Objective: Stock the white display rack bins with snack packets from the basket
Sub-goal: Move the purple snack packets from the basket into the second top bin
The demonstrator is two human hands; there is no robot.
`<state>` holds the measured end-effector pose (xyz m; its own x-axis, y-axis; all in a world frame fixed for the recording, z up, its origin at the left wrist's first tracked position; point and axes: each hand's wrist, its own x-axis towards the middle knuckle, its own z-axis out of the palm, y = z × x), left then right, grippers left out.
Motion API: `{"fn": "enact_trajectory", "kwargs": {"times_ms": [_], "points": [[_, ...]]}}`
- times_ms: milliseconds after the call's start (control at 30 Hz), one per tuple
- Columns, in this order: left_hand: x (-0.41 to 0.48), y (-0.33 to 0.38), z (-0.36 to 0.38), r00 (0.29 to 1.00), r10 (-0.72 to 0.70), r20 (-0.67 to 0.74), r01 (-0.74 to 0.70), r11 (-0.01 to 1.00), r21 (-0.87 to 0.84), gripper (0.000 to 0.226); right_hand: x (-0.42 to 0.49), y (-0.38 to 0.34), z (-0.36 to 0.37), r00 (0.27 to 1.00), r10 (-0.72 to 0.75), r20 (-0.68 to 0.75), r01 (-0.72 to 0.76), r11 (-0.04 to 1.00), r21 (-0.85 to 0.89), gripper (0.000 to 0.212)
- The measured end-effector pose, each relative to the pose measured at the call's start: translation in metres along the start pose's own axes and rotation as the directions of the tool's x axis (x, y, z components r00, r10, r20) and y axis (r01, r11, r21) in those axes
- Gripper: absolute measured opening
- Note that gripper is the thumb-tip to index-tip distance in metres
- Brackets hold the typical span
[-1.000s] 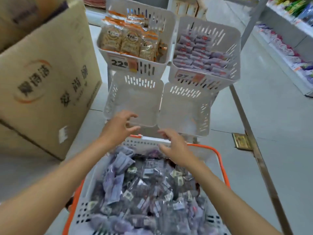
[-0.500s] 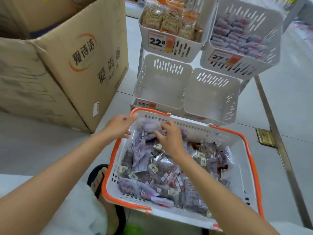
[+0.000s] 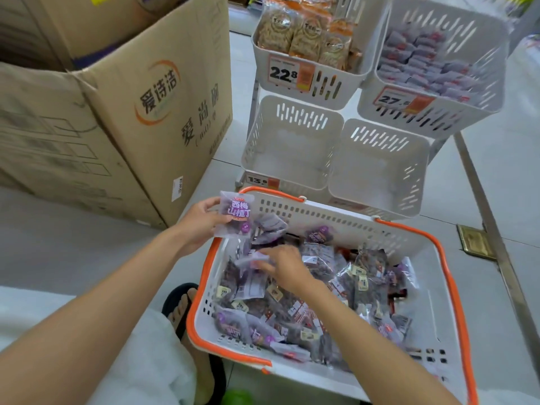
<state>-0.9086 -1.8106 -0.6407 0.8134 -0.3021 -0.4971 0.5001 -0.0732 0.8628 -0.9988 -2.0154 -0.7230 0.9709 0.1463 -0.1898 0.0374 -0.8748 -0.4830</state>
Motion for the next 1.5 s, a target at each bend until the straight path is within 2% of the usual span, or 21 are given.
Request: {"fn": "enact_trajectory", "kwargs": {"times_ms": [67,133,200,300,333,400,500,567,633,700,767,833,900,1000,1067,1133,1200,1267,1367,1433,1500], "points": [[0.002,0.002,0.002,1.0,0.01,0.016,-0.009,0.997,-0.071,0.05,-0.006,0.002,-0.036,0.986,0.12,-0.117,-0.079,0.949,0.305,0.042],[0.004,0.008,0.013,0.999,0.025,0.041,-0.021,0.996,-0.087,0.047,-0.011,0.002,-0.074,0.974,0.221,-0.048,-0.155,0.807,0.571,0.042],[0.004,0.017,0.031,0.995,0.039,0.089,-0.033,0.997,-0.069,0.041,-0.013,-0.004,-0.109,0.968,0.25,-0.01,-0.18,0.725,0.665,0.043],[0.002,0.032,0.065,0.967,0.039,0.253,-0.007,0.992,-0.126,0.035,-0.009,-0.009,-0.144,0.969,0.237,-0.071,-0.112,0.674,0.73,0.031],[0.003,0.037,0.076,0.955,0.059,0.289,-0.032,0.995,-0.097,0.041,-0.007,-0.006,-0.15,0.968,0.233,-0.096,-0.086,0.664,0.743,0.027],[0.008,0.046,0.094,0.952,0.148,0.269,-0.177,0.98,0.087,0.062,-0.007,-0.003,-0.166,0.959,0.249,-0.135,-0.071,0.674,0.735,0.029],[0.021,0.071,0.119,0.947,0.202,0.249,-0.257,0.943,0.213,0.092,-0.01,0.005,-0.202,0.95,0.261,-0.17,-0.06,0.689,0.723,0.05],[0.026,0.095,0.138,0.925,0.208,0.317,-0.291,0.926,0.241,0.09,-0.012,0.013,-0.236,0.971,0.203,-0.128,-0.056,0.712,0.7,0.079],[0.034,0.12,0.161,0.865,0.247,0.437,-0.385,0.885,0.261,0.075,-0.012,0.026,-0.273,0.982,0.145,-0.117,-0.05,0.812,0.581,0.088],[0.043,0.15,0.191,0.781,0.342,0.522,-0.552,0.769,0.322,0.062,-0.011,0.037,-0.311,0.984,0.119,-0.133,-0.034,0.858,0.512,0.077],[0.055,0.184,0.225,0.699,0.434,0.568,-0.679,0.651,0.339,0.063,-0.01,0.051,-0.348,0.985,0.099,-0.145,-0.02,0.883,0.47,0.054],[0.069,0.221,0.259,0.648,0.483,0.589,-0.741,0.58,0.339,0.075,-0.007,0.07,-0.385,0.971,0.133,-0.196,-0.042,0.911,0.411,0.047],[0.087,0.254,0.29,0.591,0.515,0.621,-0.801,0.465,0.377,0.102,-0.002,0.093,-0.425,0.932,0.184,-0.313,-0.079,0.944,0.32,0.049],[0.13,0.291,0.325,0.562,0.492,0.665,-0.814,0.189,0.549,0.128,0.006,0.131,-0.477,0.788,0.225,-0.573,-0.141,0.972,0.188,0.051],[0.165,0.304,0.335,0.592,0.456,0.665,-0.751,0.013,0.66,0.126,0.021,0.158,-0.504,0.658,0.232,-0.717,-0.202,0.971,0.13,0.049],[0.197,0.308,0.339,0.618,0.413,0.669,-0.701,-0.095,0.707,0.124,0.045,0.185,-0.521,0.587,0.236,-0.774,-0.259,0.961,0.097,0.05],[0.22,0.307,0.34,0.634,0.377,0.676,-0.667,-0.176,0.724,0.123,0.072,0.207,-0.529,0.599,0.223,-0.769,-0.309,0.95,0.034,0.053],[0.231,0.305,0.341,0.639,0.357,0.681,-0.633,-0.261,0.729,0.124,0.097,0.228,-0.529,0.664,0.214,-0.717,-0.371,0.926,-0.067,0.052],[0.237,0.298,0.343,0.636,0.378,0.673,-0.611,-0.286,0.738,0.122,0.127,0.251,-0.521,0.725,0.242,-0.645,-0.445,0.879,-0.171,0.044],[0.239,0.293,0.342,0.613,0.409,0.676,-0.6,-0.316,0.735,0.12,0.143,0.258,-0.519,0.749,0.267,-0.606,-0.467,0.862,-0.198,0.047],[0.241,0.288,0.34,0.59,0.421,0.689,-0.587,-0.363,0.724,0.116,0.149,0.255,-0.525,0.798,0.377,-0.47,-0.467,0.88,-0.088,0.06]]}}
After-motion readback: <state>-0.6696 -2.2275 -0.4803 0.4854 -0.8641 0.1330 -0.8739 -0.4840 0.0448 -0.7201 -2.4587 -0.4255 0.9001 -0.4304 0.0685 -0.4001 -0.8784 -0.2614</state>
